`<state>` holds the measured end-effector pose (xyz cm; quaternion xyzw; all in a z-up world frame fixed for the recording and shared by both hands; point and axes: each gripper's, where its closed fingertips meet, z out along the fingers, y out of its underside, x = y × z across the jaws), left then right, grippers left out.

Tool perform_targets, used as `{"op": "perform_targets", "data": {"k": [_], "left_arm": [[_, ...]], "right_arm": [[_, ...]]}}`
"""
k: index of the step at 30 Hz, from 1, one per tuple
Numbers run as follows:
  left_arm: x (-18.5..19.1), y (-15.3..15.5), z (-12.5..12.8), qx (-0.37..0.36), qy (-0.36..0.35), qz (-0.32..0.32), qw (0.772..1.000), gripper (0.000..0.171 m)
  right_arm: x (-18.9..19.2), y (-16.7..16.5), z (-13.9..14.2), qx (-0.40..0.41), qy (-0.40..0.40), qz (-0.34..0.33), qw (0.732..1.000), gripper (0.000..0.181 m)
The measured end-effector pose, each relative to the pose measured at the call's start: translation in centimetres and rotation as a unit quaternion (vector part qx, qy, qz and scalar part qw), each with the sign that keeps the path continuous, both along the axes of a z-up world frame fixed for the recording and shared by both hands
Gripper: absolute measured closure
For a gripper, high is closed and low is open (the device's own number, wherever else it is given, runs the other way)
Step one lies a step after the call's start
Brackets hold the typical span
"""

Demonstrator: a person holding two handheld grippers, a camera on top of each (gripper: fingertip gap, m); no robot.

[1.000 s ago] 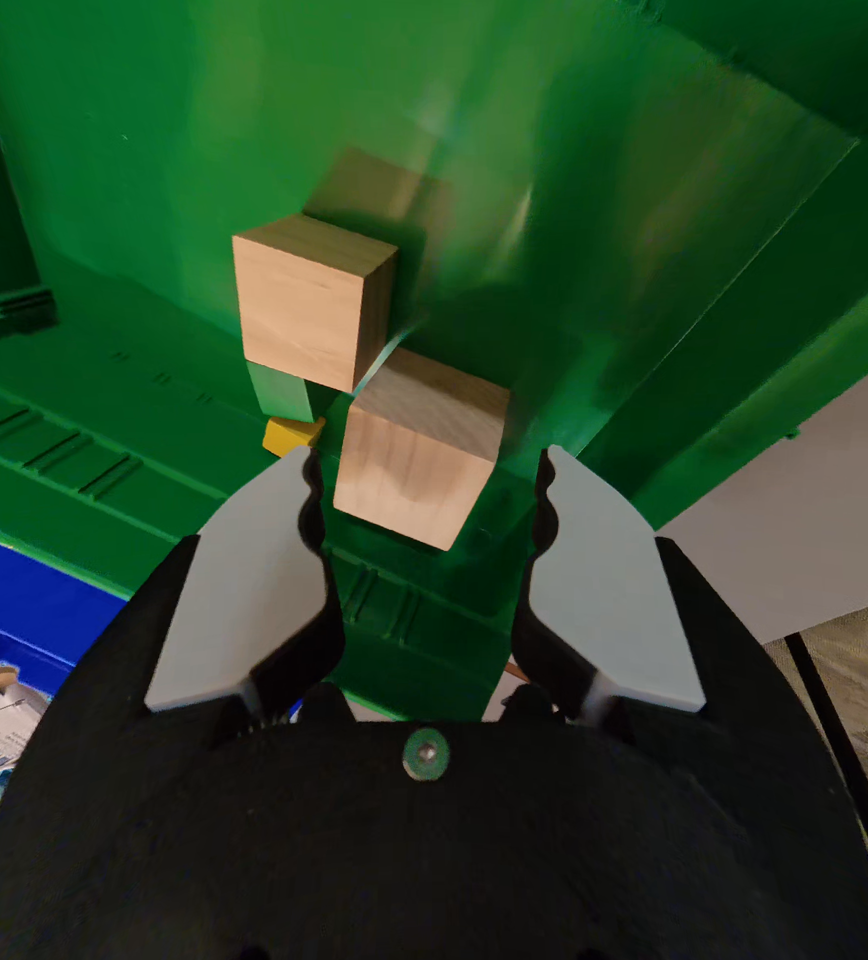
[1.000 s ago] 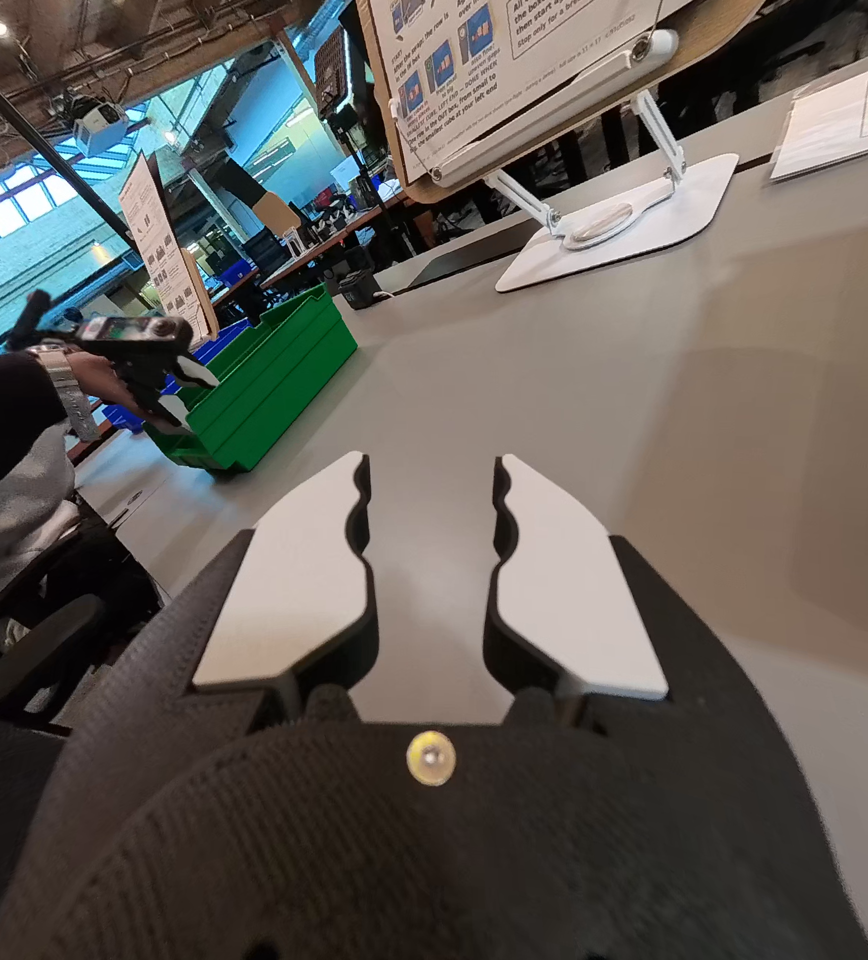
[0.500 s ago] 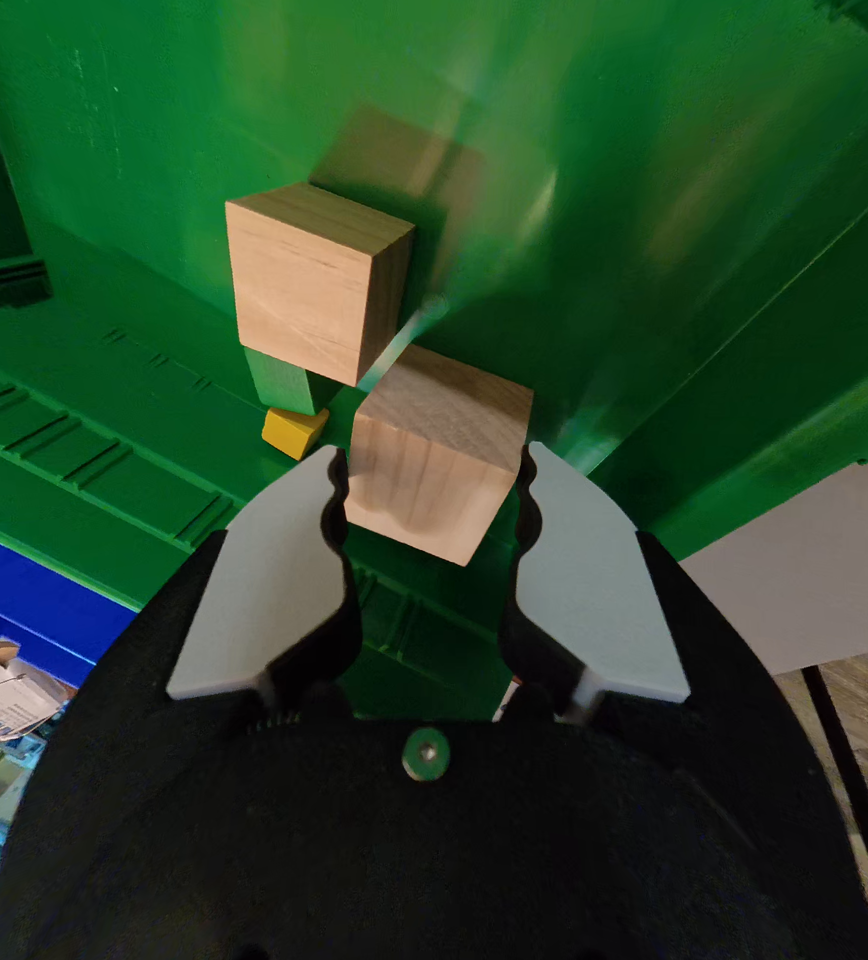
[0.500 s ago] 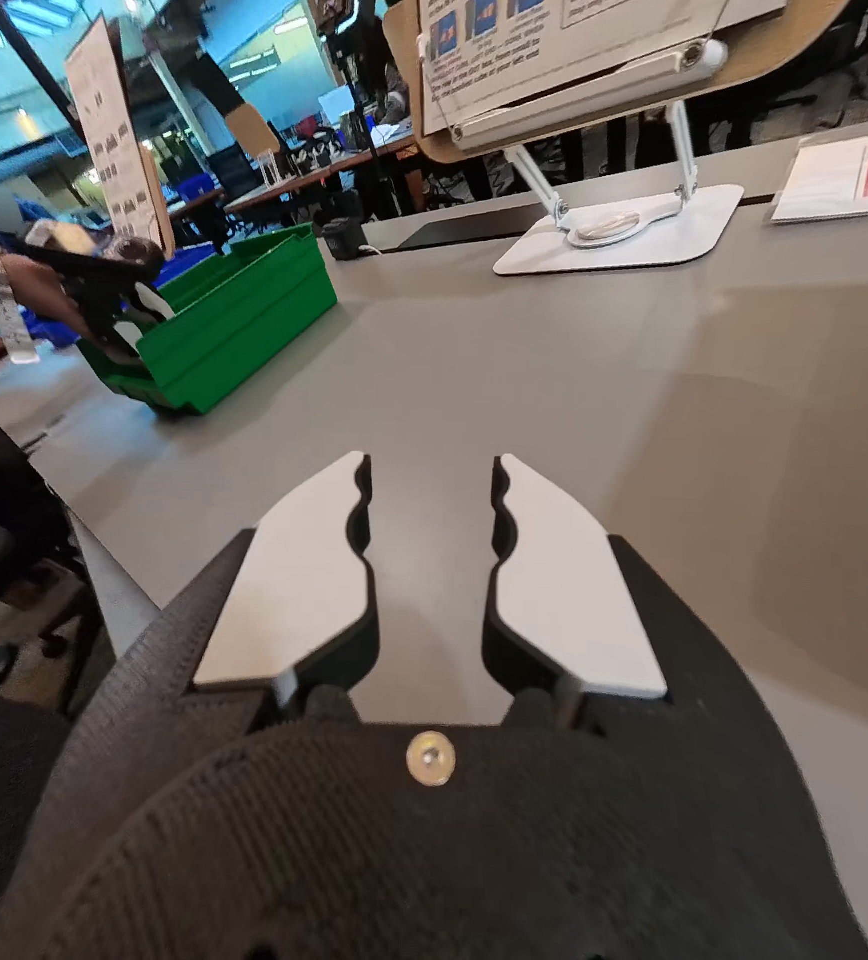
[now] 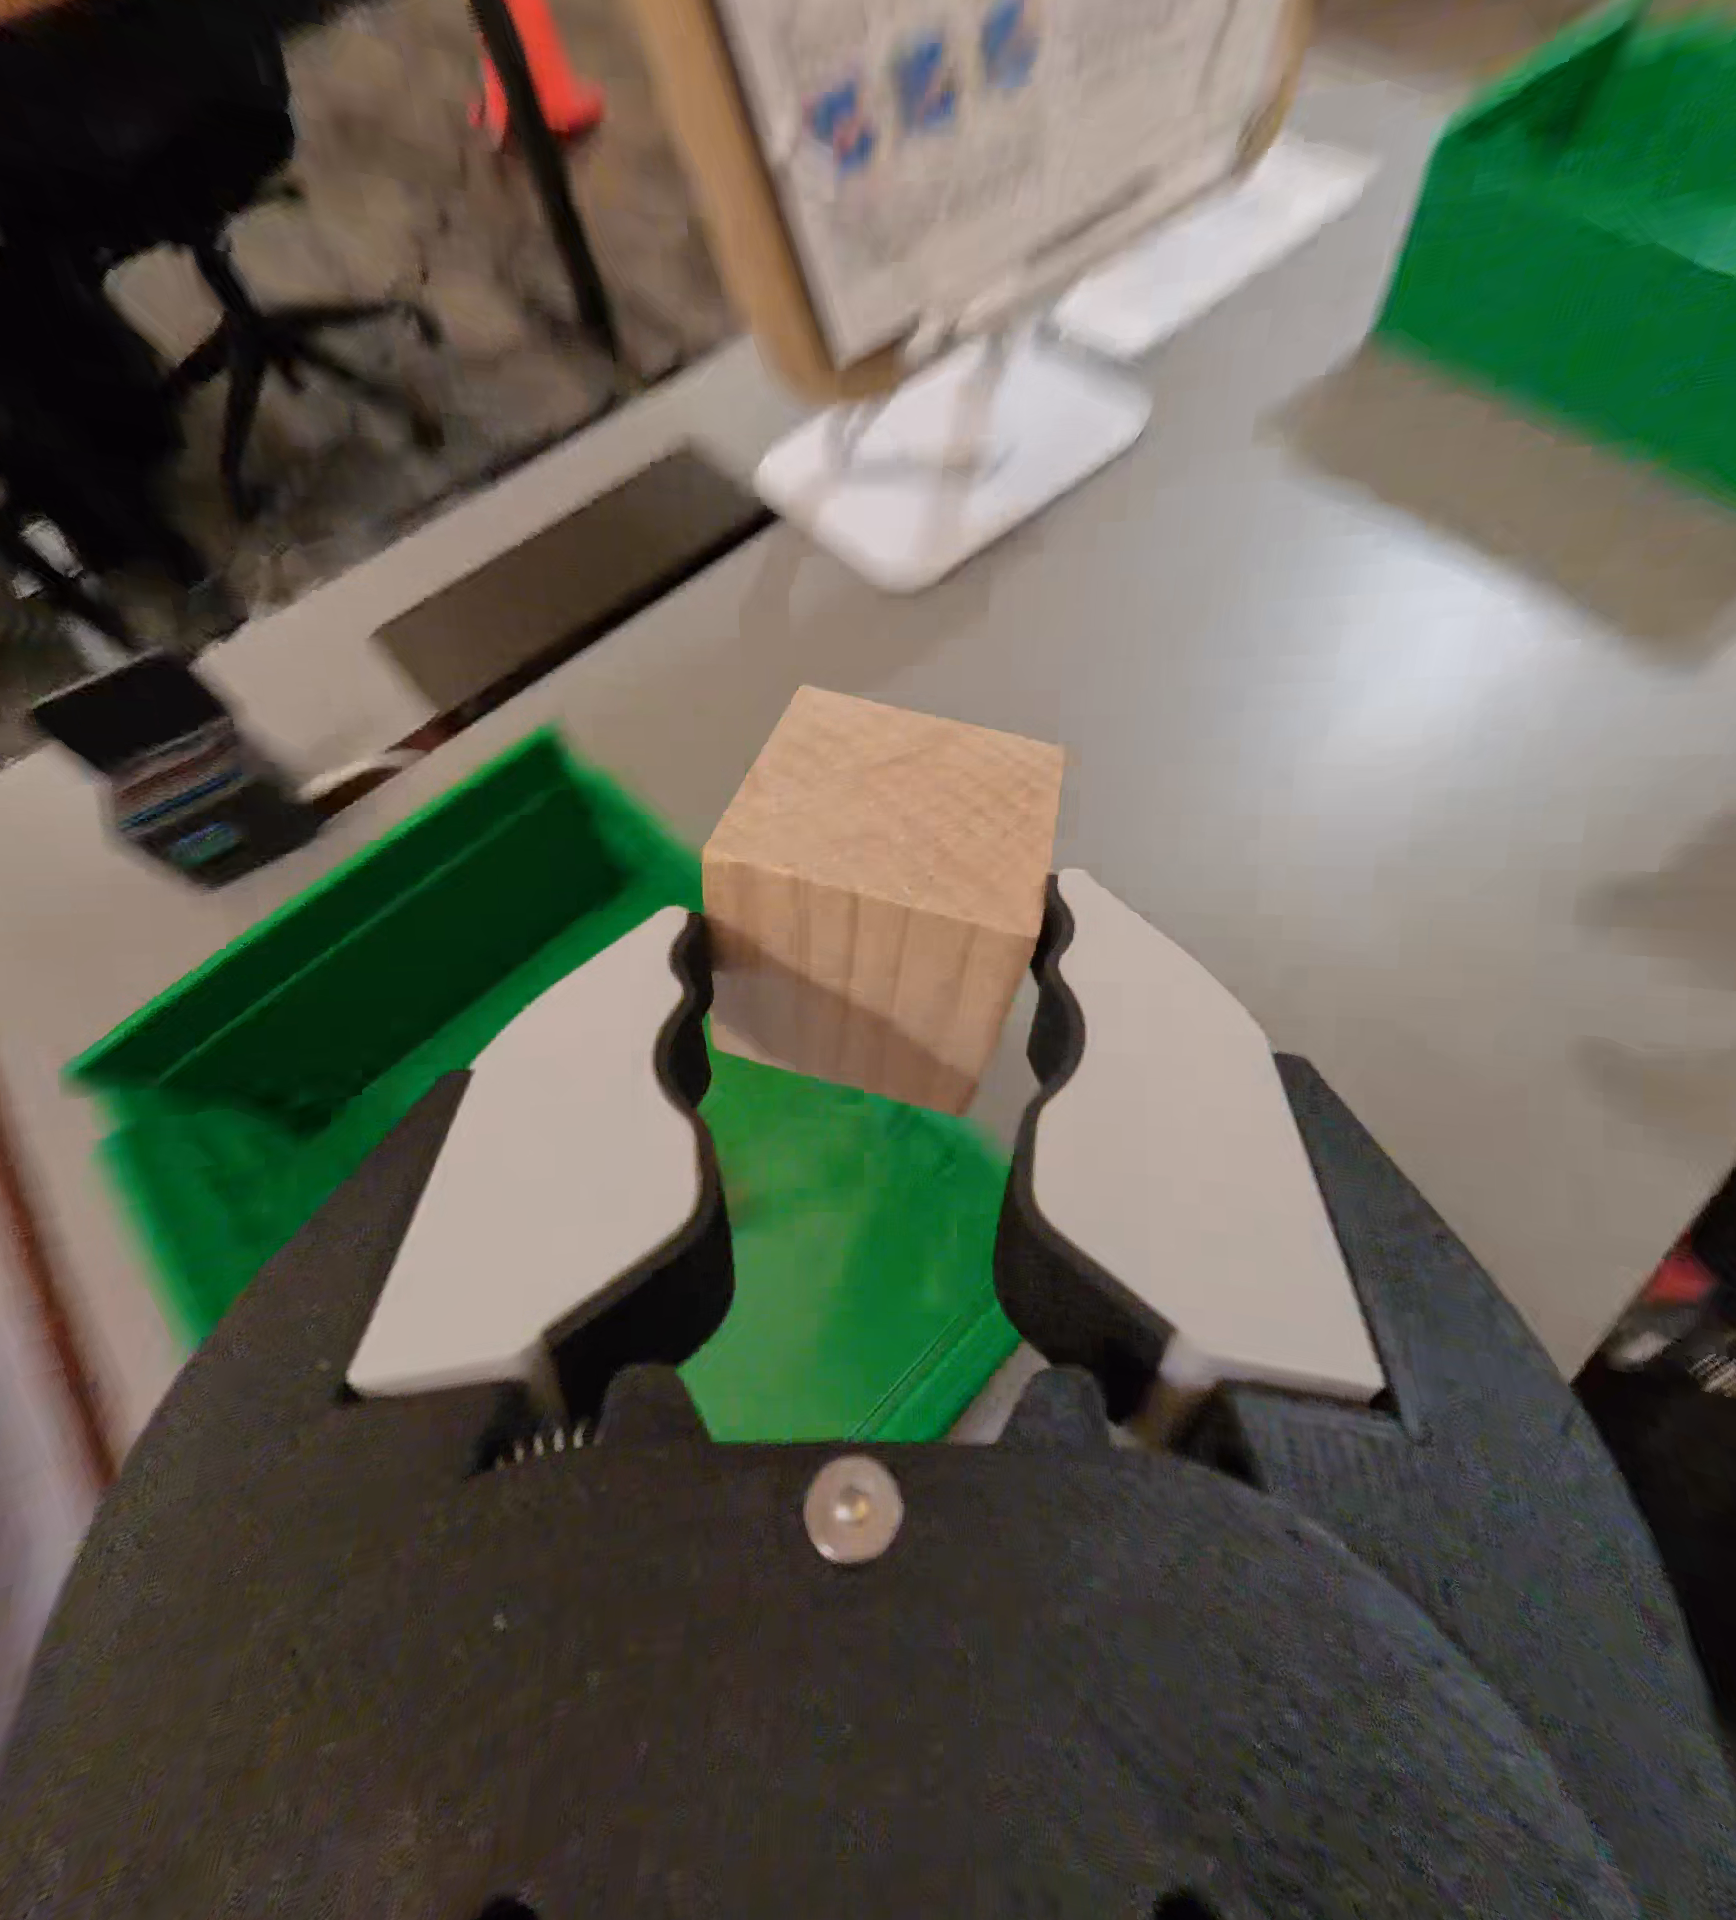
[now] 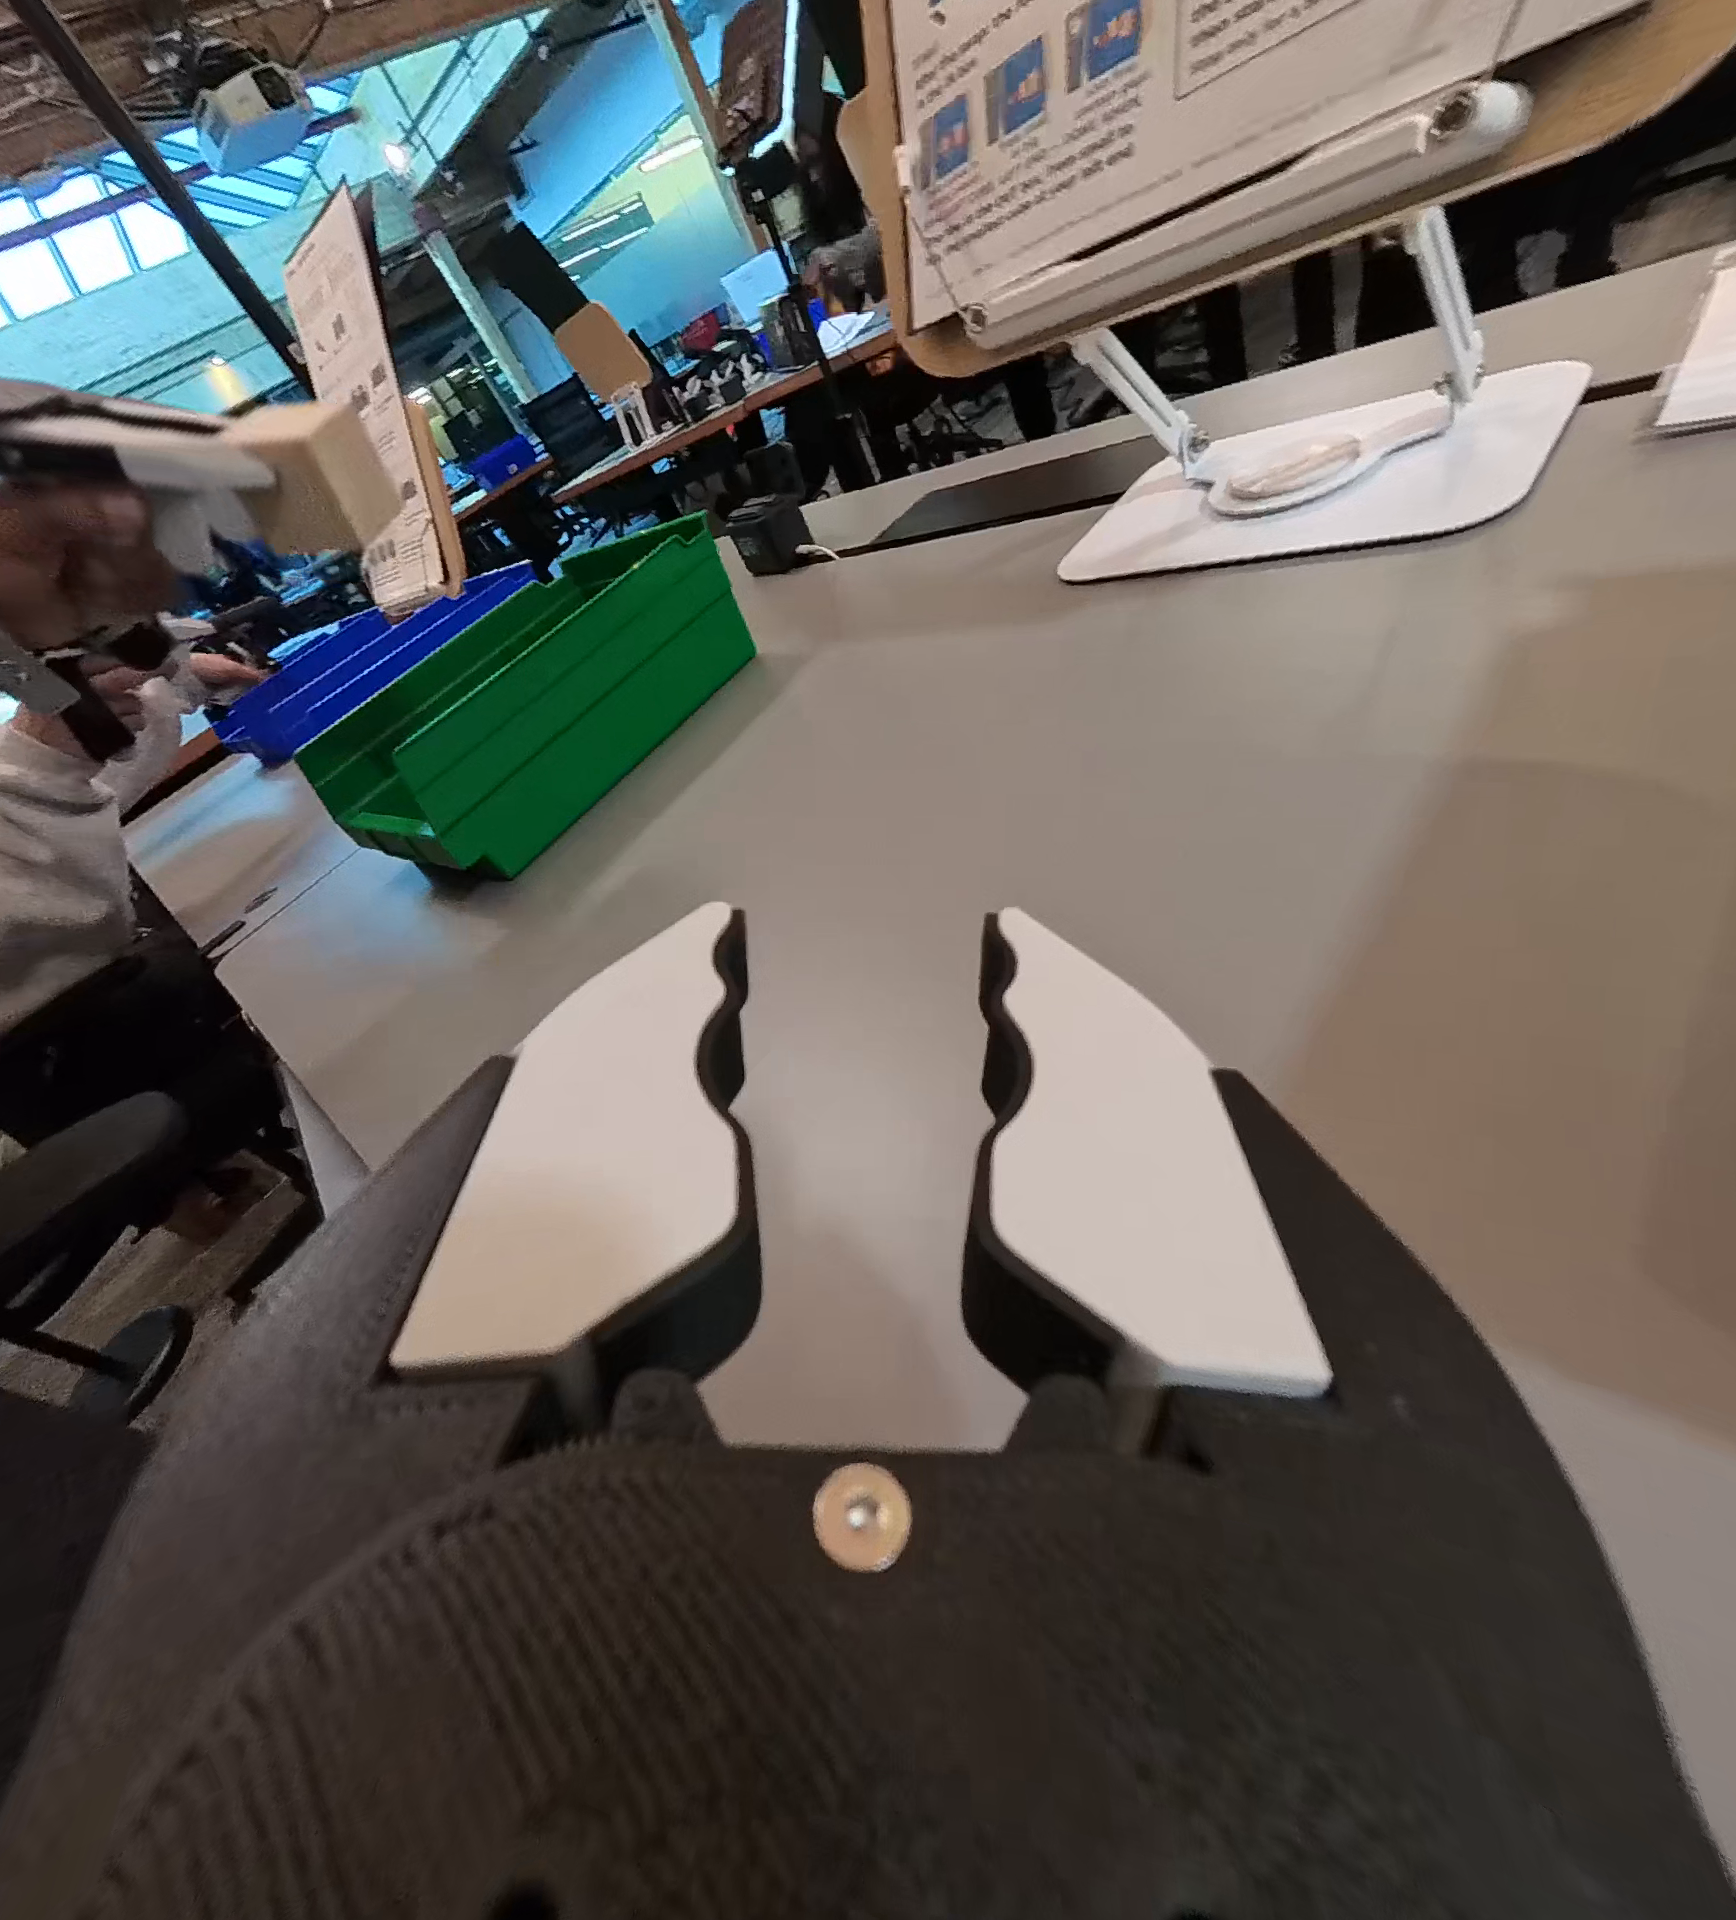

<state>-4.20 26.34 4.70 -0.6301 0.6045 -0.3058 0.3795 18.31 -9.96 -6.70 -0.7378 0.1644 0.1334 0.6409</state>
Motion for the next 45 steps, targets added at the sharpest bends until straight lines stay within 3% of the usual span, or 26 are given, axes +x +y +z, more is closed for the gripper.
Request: {"op": "perform_targets", "data": {"k": [2,5,10,14,17,22,24,27,35,45], "left_arm": [[3.1,-4.1,0.7,-0.053,-0.055,-0.022,0.997,0.11],[7.7,-11.3,-0.6,-0.158,-0.107,-0.075,0.979,0.11],[13.8,-22.7,-6.4,-0.316,-0.109,-0.162,0.928,0.109],[15.0,-29.2,-9.9,-0.378,-0.085,-0.212,0.897,0.109],[14.7,-29.9,-11.0,-0.39,-0.09,-0.214,0.891,0.109],[14.0,-28.5,-11.9,-0.398,-0.08,-0.209,0.89,0.109],[13.9,-28.2,-12.2,-0.413,-0.079,-0.208,0.883,0.109],[13.6,-28.1,-12.9,-0.426,-0.075,-0.209,0.877,0.11],[12.9,-29.8,-13.3,-0.44,-0.061,-0.232,0.865,0.11],[13.3,-30.7,-14.3,-0.446,-0.056,-0.236,0.861,0.109]], "right_arm": [[-0.7,0.4,0.5,0.009,-0.015,0.015,1.0,0.137],[-1.0,1.1,1.1,0.014,-0.047,0.018,0.999,0.127],[-1.9,2.3,2.1,0.02,-0.053,0.077,0.995,0.112],[-2.3,1.2,1.9,0.045,0.053,0.125,0.99,0.115],[-2.0,1.0,1.5,0.048,0.093,0.137,0.985,0.118],[-4.9,3.3,0.3,0.007,0.06,0.218,0.974,0.123],[-5.3,4.8,-0.9,-0.022,0.031,0.222,0.974,0.125],[-6.8,6.1,-1.1,-0.027,0.054,0.255,0.965,0.124],[-9.5,5.7,-2.1,-0.026,0.094,0.296,0.95,0.123],[-9.1,5.0,-3.3,-0.048,0.09,0.32,0.942,0.124]]}}
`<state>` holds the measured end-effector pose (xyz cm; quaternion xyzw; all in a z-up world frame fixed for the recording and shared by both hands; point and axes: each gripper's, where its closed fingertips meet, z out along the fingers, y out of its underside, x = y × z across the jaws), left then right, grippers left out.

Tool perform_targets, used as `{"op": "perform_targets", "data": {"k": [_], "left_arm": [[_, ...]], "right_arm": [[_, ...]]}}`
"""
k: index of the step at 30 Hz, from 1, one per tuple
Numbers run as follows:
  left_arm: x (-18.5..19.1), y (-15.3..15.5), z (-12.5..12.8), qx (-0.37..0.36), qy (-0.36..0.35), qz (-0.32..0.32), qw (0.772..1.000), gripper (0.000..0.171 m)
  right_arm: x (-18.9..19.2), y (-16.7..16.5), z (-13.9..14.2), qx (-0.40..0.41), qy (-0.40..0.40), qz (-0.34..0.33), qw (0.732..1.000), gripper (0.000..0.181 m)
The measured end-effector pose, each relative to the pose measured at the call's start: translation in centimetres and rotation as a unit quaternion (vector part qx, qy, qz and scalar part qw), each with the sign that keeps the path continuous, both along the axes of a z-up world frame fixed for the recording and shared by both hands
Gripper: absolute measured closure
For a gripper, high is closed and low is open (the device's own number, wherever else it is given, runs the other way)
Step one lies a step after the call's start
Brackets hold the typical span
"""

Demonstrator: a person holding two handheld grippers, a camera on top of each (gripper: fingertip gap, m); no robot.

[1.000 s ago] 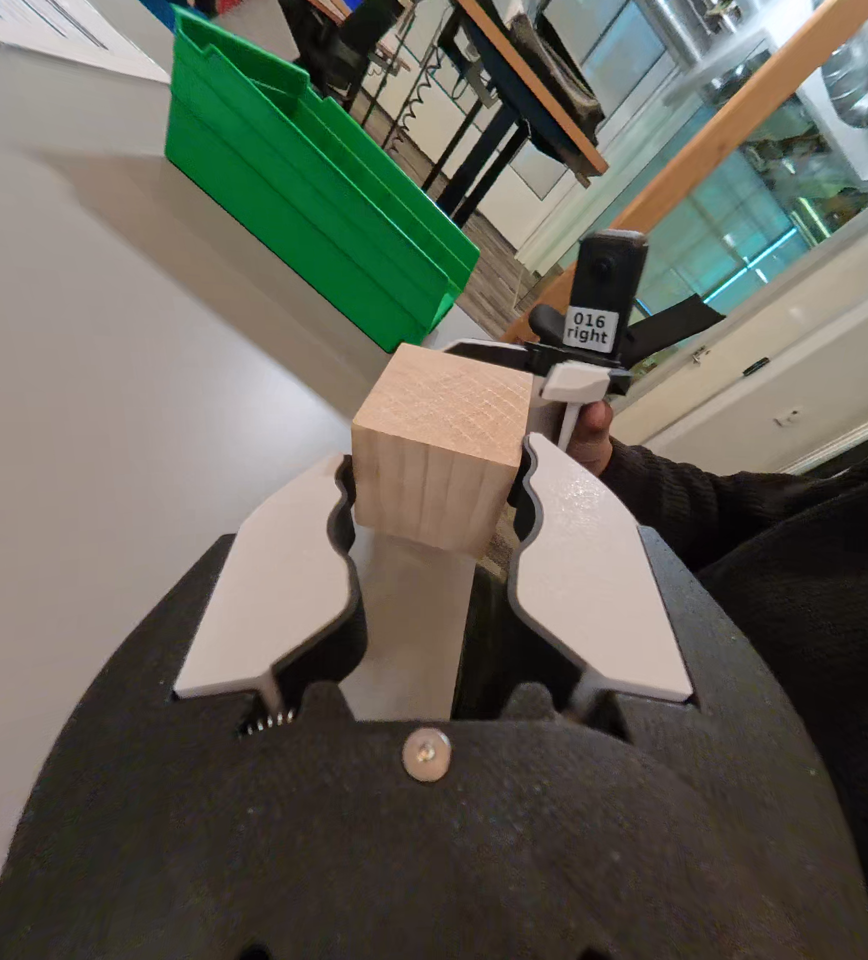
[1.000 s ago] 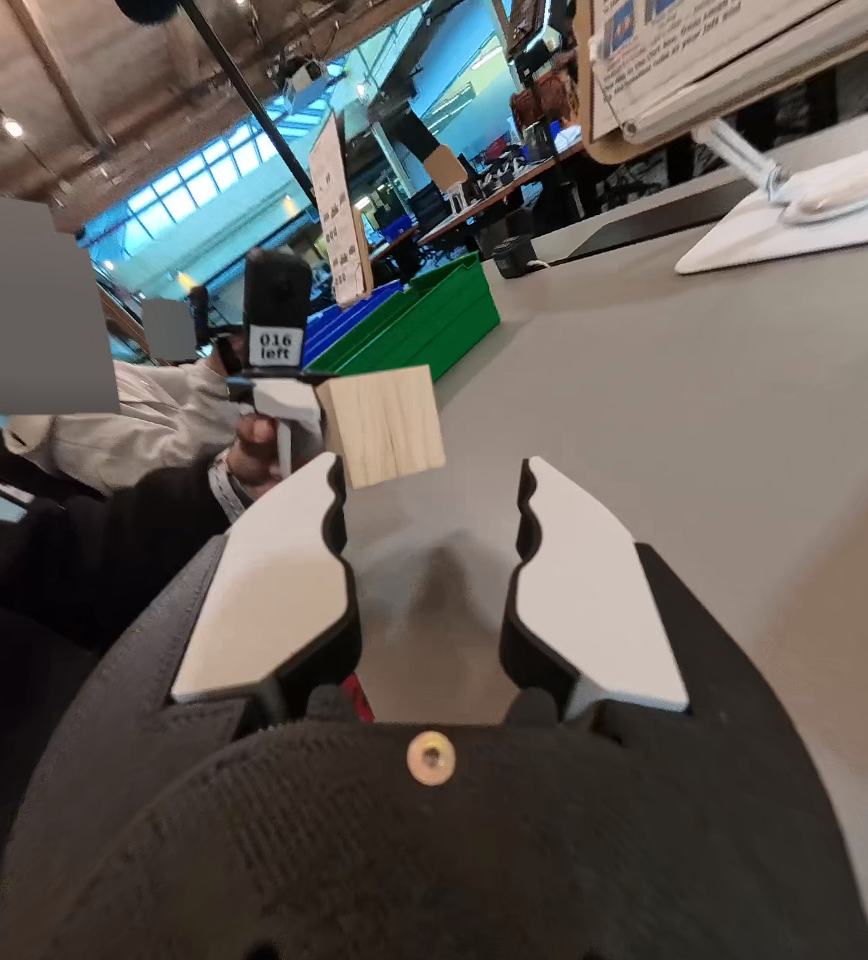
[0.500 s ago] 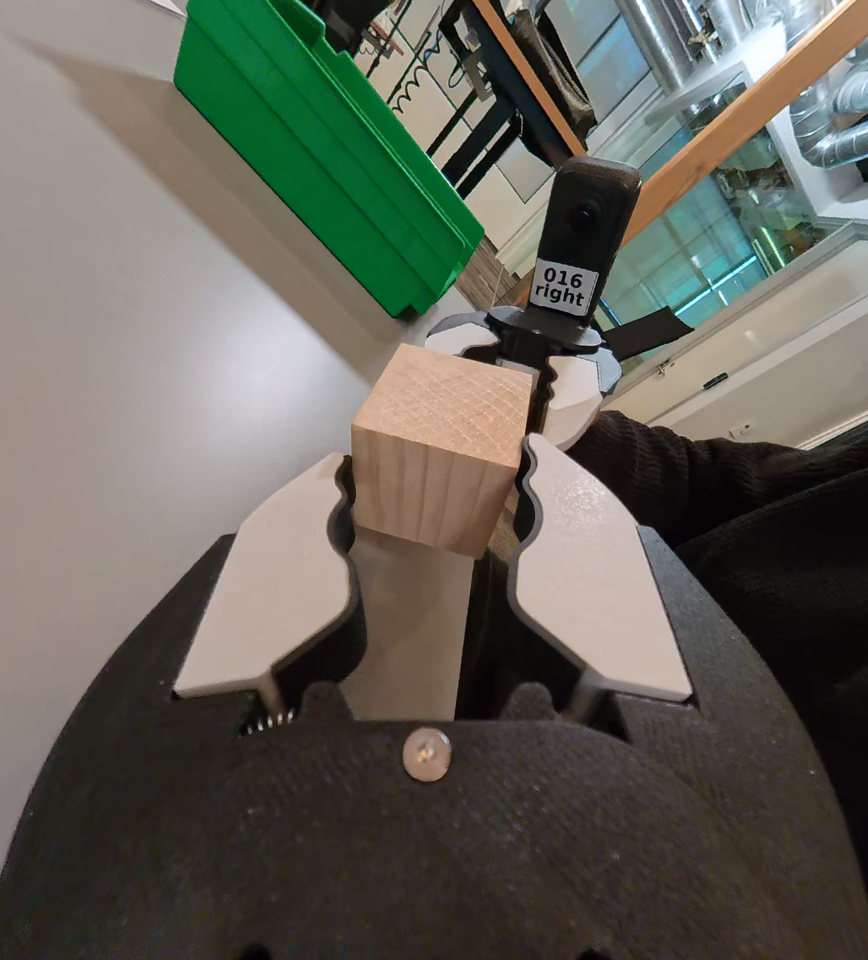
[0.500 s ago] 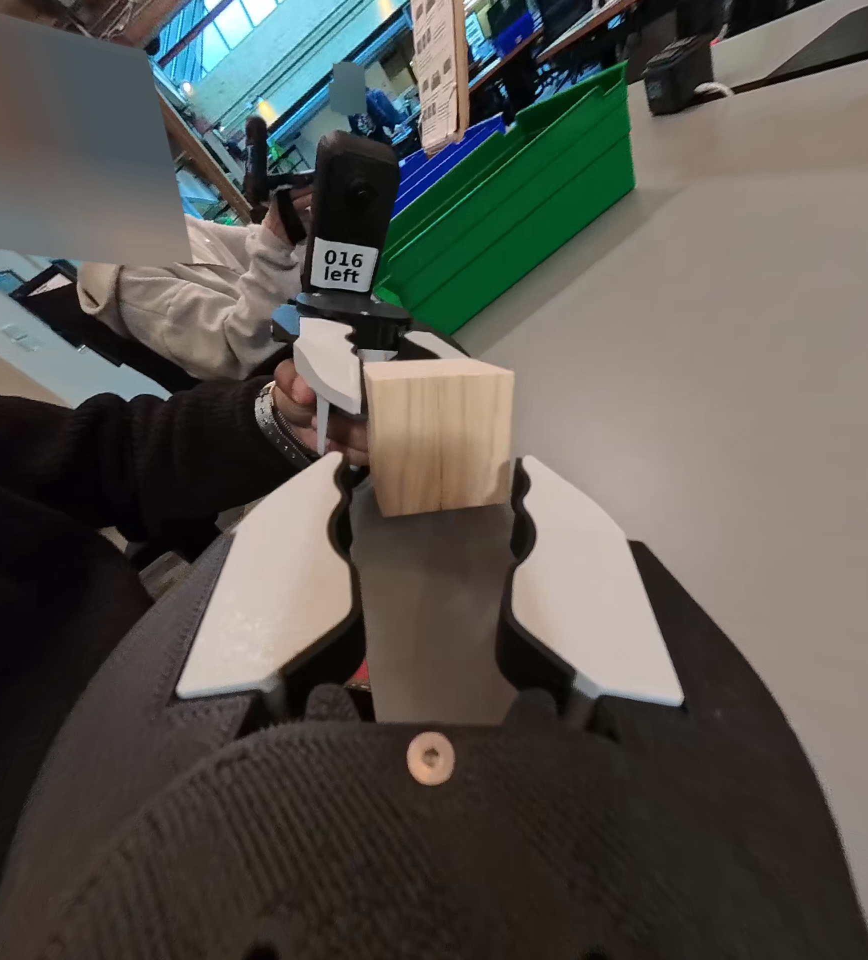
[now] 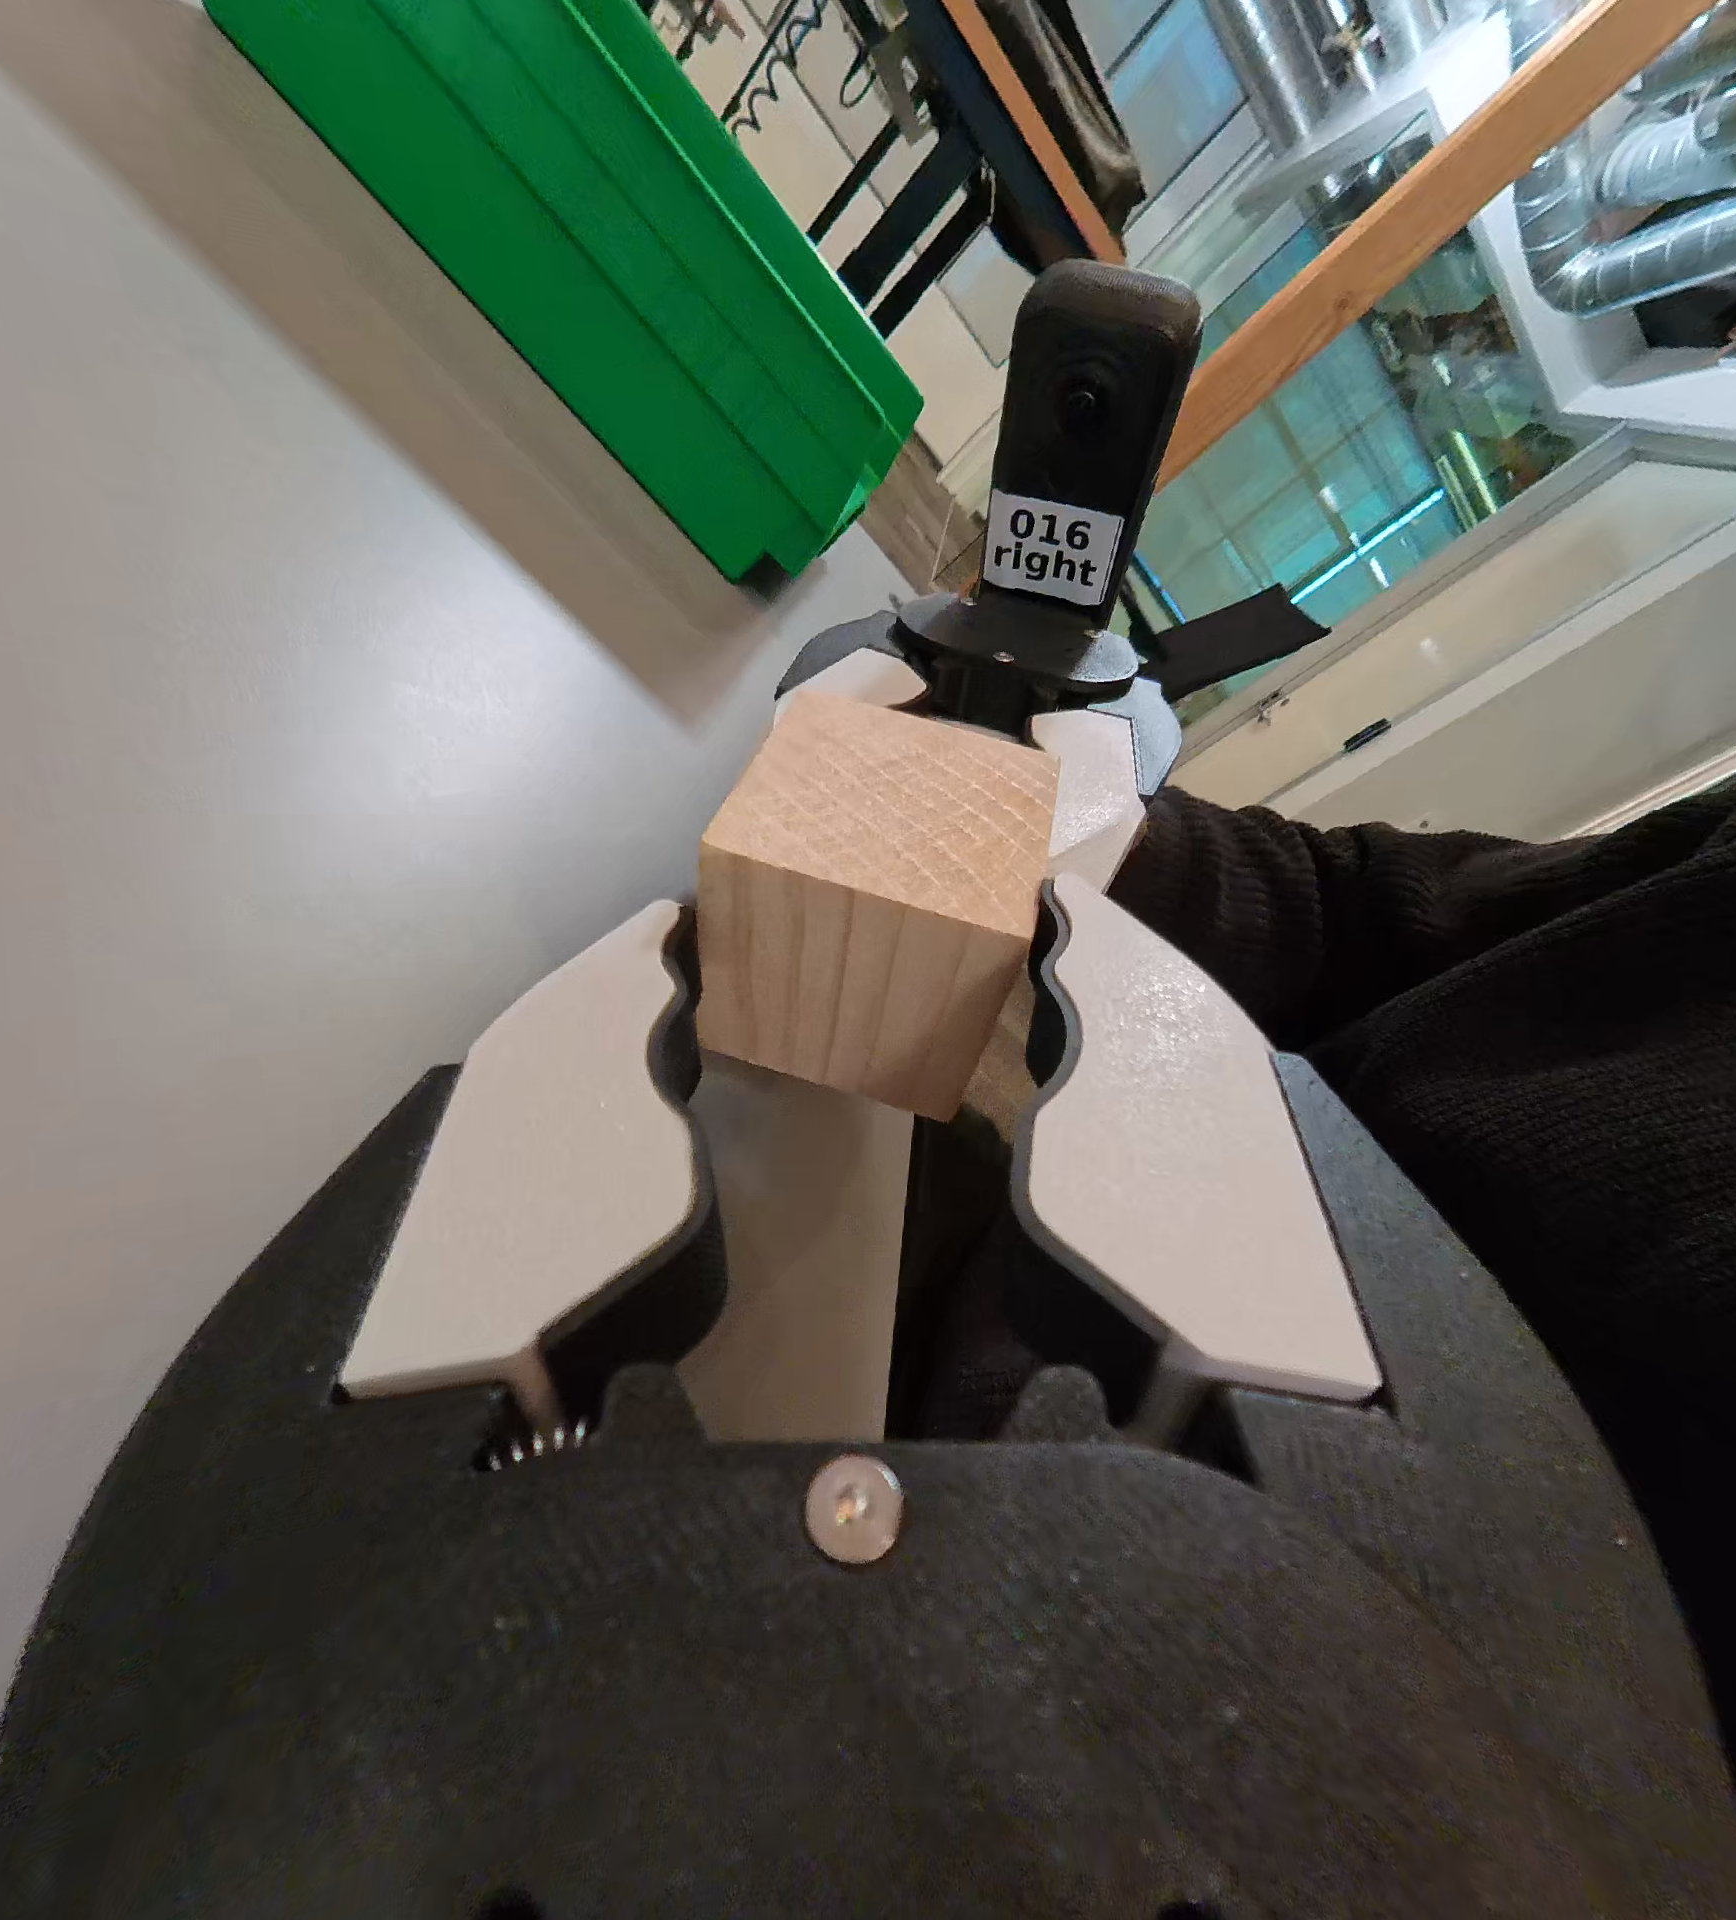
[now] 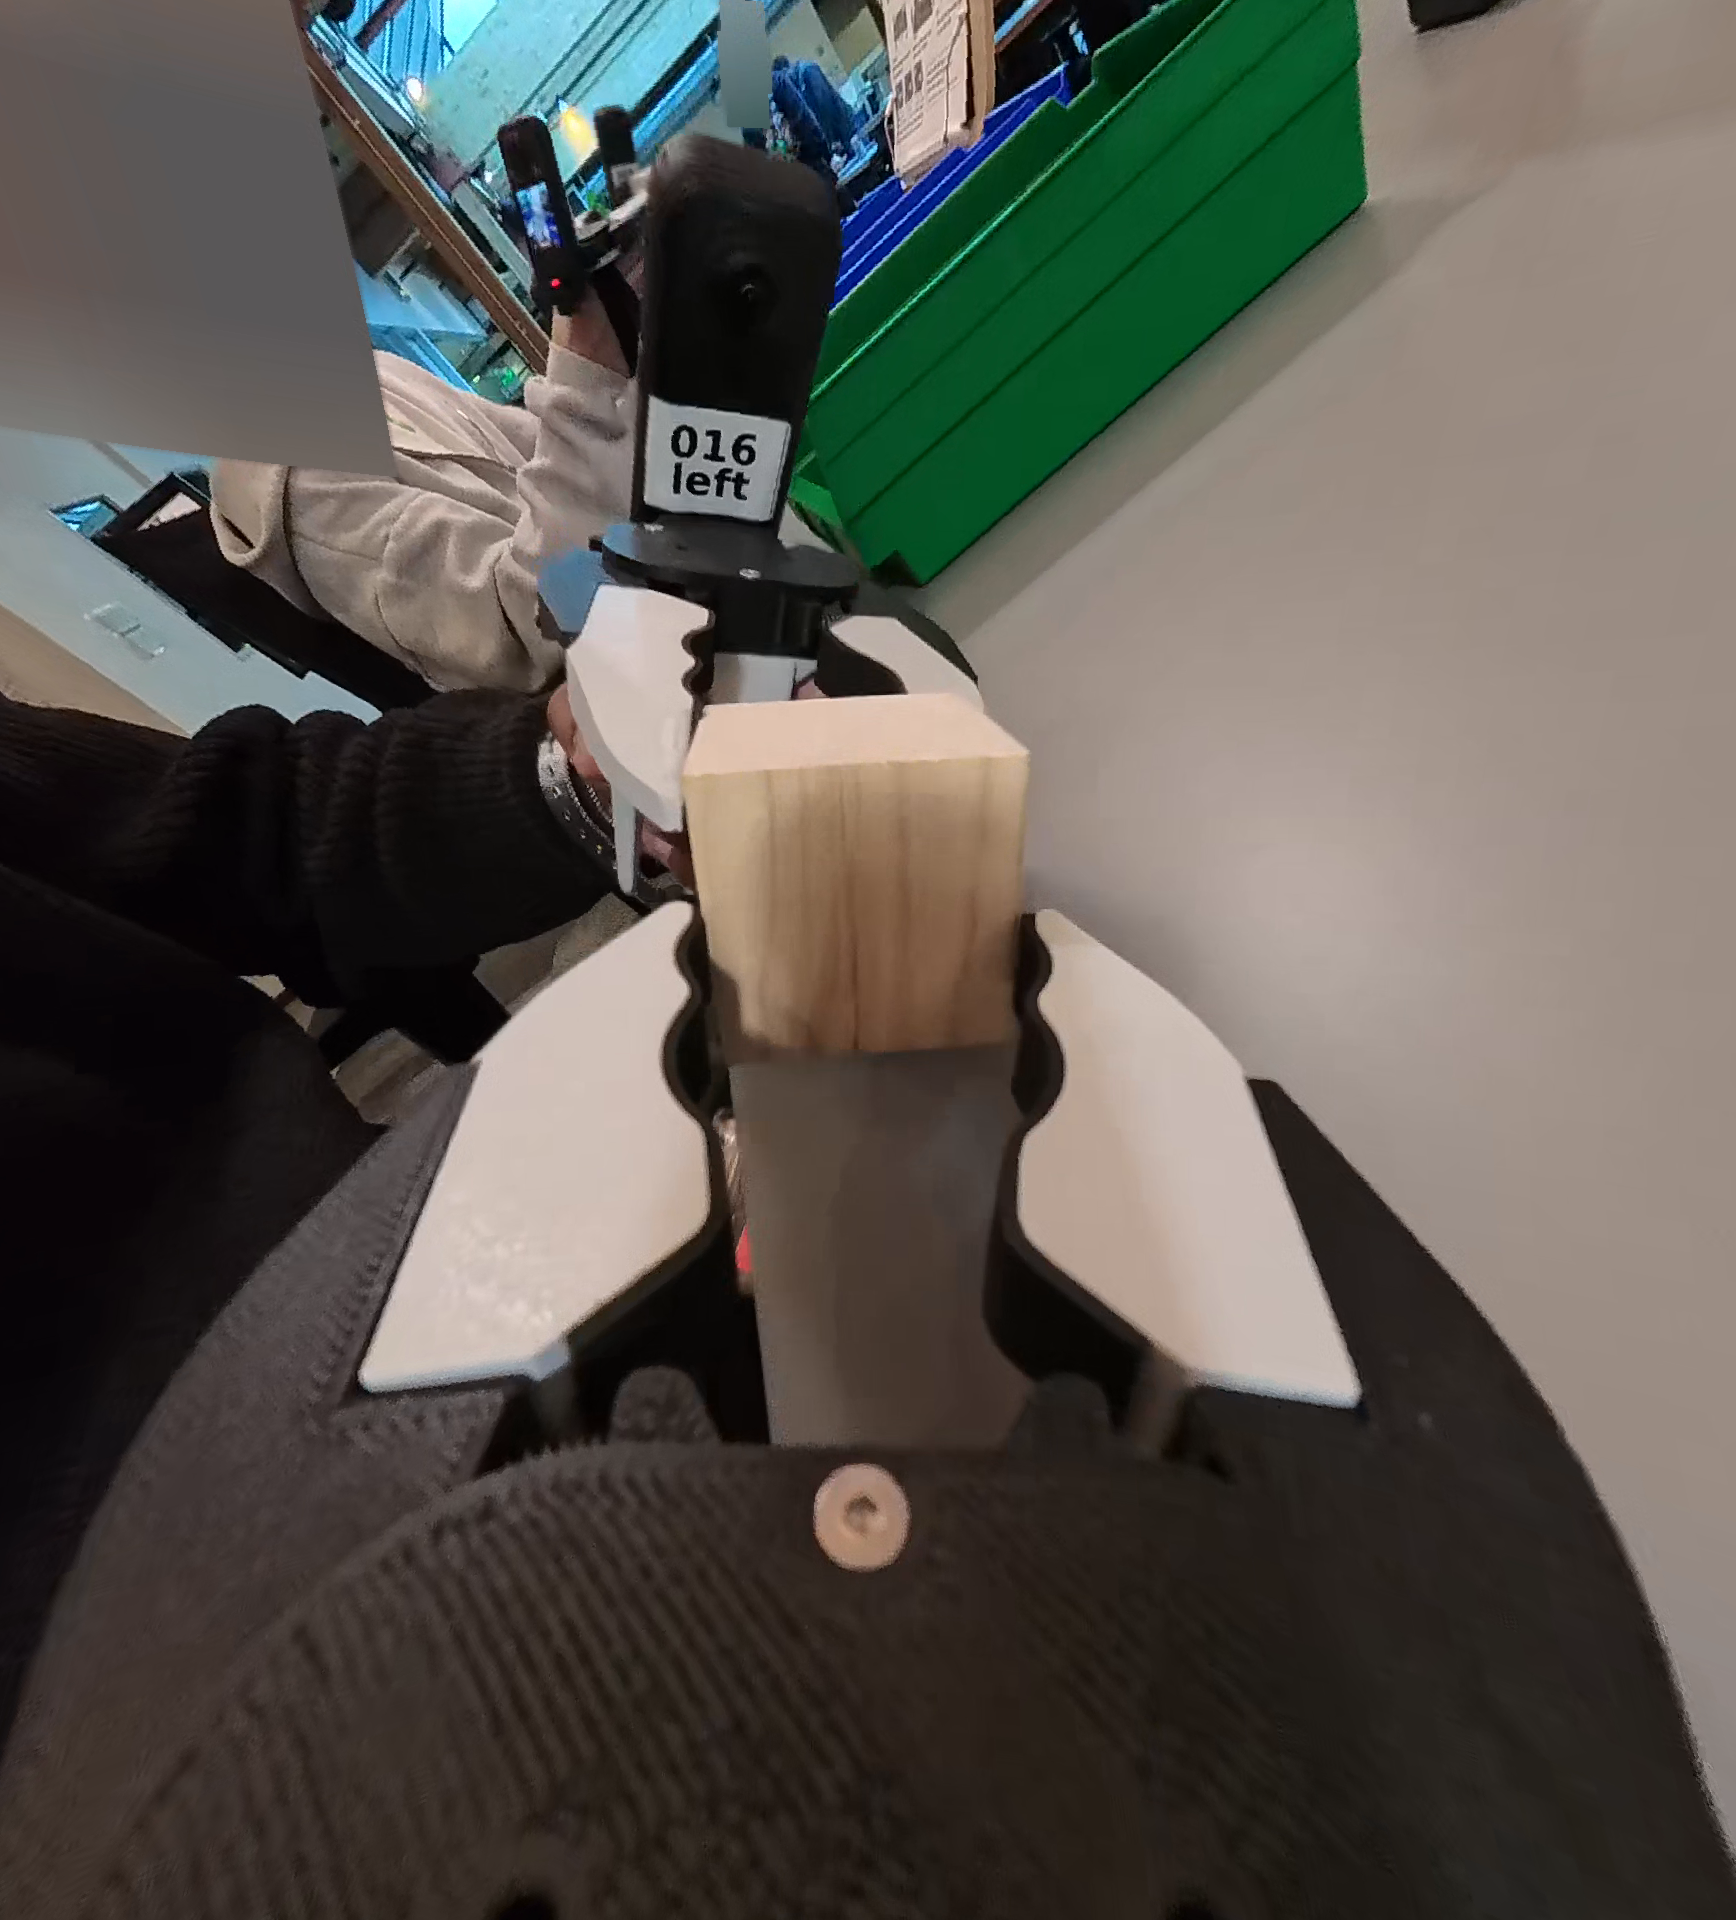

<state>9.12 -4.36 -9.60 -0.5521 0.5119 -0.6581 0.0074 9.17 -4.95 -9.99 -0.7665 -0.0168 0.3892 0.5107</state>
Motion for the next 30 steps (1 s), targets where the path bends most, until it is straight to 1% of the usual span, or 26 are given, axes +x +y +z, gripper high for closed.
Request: {"op": "perform_targets", "data": {"k": [1,5,7,8,10,11,12,13,14,15,16,18,19,21,24,25,28,30], "left_arm": [[0.1,0.0,0.2,-0.008,-0.008,0.001,1.0,0.109],[0.1,0.2,1.9,-0.034,-0.055,0.008,0.998,0.09],[-0.3,0.3,2.6,-0.028,-0.077,0.005,0.997,0.086],[-0.5,0.3,2.9,-0.021,-0.085,0.002,0.996,0.086],[-0.6,0.5,3.0,-0.008,-0.094,0.006,0.996,0.086],[-0.6,0.6,2.9,-0.004,-0.093,0.011,0.996,0.086],[-0.5,0.7,2.8,-0.004,-0.091,0.012,0.996,0.086],[-0.5,0.7,2.6,-0.005,-0.087,0.009,0.996,0.087],[-0.5,0.6,2.5,-0.007,-0.083,0.004,0.997,0.087],[-0.6,0.4,2.4,-0.012,-0.081,-0.006,0.997,0.087],[-0.8,0.1,2.4,-0.02,-0.08,-0.018,0.996,0.088],[-1.0,-0.4,2.4,-0.032,-0.076,-0.037,0.996,0.088],[-1.1,-0.6,2.3,-0.033,-0.076,-0.043,0.996,0.088],[-1.1,-0.9,2.0,-0.027,-0.072,-0.052,0.996,0.088],[-1.1,-1.5,1.5,-0.013,-0.067,-0.066,0.996,0.088],[-1.2,-1.7,1.4,-0.007,-0.065,-0.069,0.995,0.088],[-1.1,-2.4,1.8,-0.003,-0.074,-0.066,0.995,0.087],[-0.5,-2.9,3.0,-0.026,-0.092,-0.052,0.994,0.085]], "right_arm": [[0.2,0.0,0.2,0.002,0.002,-0.003,1.0,0.124],[1.2,0.0,1.4,0.008,0.048,-0.018,0.999,0.124],[2.5,-0.2,2.8,0.024,0.058,-0.035,0.997,0.124],[3.6,-0.3,3.9,0.038,0.048,-0.051,0.997,0.124],[7.0,-0.9,7.0,0.076,0.0,-0.1,0.992,0.124],[9.1,-1.6,8.7,0.094,-0.04,-0.125,0.987,0.124],[11.4,-2.3,10.0,0.102,-0.096,-0.149,0.979,0.124],[14.1,-3.0,10.9,0.093,-0.163,-0.172,0.967,0.124],[17.1,-3.8,11.1,0.066,-0.235,-0.19,0.951,0.124],[20.2,-4.6,10.8,0.025,-0.298,-0.201,0.933,0.124],[23.2,-5.5,10.2,-0.022,-0.341,-0.204,0.917,0.124],[29.1,-7.5,8.7,-0.108,-0.4,-0.205,0.887,0.124],[31.7,-8.4,7.8,-0.142,-0.43,-0.196,0.87,0.124],[35.5,-10.2,6.0,-0.193,-0.494,-0.146,0.835,0.124],[37.7,-11.8,2.6,-0.235,-0.553,-0.019,0.799,0.124],[38.1,-11.8,1.6,-0.244,-0.561,0.009,0.791,0.124],[37.7,-11.1,-0.7,-0.255,-0.567,0.09,0.778,0.124],[37.0,-10.4,-1.7,-0.252,-0.567,0.136,0.773,0.123]]}}
